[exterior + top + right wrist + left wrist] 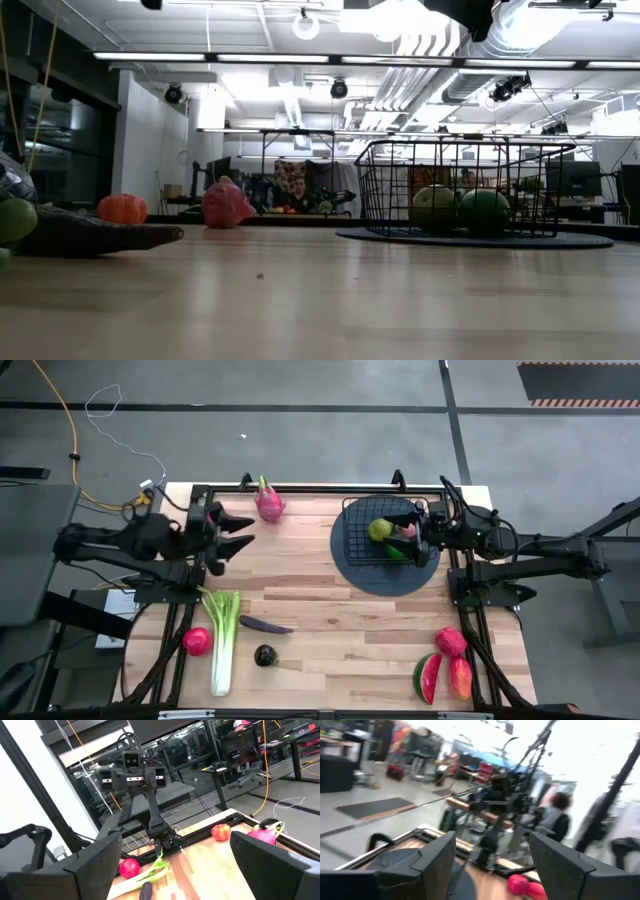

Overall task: Build produce basket
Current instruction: Put the bell pepper into the wire basket

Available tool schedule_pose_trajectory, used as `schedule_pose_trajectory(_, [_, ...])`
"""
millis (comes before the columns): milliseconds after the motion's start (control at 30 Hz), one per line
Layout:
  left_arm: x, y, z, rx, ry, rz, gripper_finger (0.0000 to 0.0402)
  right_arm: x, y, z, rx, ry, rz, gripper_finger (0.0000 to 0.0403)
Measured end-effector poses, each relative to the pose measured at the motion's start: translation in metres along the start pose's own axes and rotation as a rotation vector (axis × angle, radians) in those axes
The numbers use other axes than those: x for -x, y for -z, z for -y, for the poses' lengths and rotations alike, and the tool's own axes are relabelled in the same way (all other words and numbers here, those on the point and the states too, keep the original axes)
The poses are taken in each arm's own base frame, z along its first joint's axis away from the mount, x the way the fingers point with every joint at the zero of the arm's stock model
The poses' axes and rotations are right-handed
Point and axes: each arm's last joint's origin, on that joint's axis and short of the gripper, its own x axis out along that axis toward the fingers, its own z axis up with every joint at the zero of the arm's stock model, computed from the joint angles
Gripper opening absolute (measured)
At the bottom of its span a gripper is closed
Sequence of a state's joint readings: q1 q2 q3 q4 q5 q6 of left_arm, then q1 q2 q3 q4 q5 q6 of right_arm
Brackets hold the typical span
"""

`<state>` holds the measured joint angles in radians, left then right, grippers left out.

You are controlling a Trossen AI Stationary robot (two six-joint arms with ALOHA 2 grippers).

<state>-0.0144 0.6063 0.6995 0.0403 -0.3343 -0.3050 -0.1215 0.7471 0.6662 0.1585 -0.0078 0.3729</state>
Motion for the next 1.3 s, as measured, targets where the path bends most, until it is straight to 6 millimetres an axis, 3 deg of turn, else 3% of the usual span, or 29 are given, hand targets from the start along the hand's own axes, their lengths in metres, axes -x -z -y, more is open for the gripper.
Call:
schedule_pose_trajectory(167, [0.0120, -0.0053, -0.0014, -0.110, 0.016, 0.022, 0.0241, 0.0000, -0.0002, -0.0001, 0.015, -0.001, 0.002, 0.0362])
schedule_pose_trajectory(433, [0.0126, -0.0059, -0.0027, -0.299, -0.027, 0.029, 0.0241, 0.0001, -0.0013, -0.0005, 0.015, -0.005, 0.013, 0.0362])
schedule_pose_trajectory(1300, [0.0119, -0.0052, -0.0022, -0.308, -0.013, 0.024, 0.0241, 0.0000, -0.0028, -0.0011, -0.023, -0.012, 0.029, 0.0362])
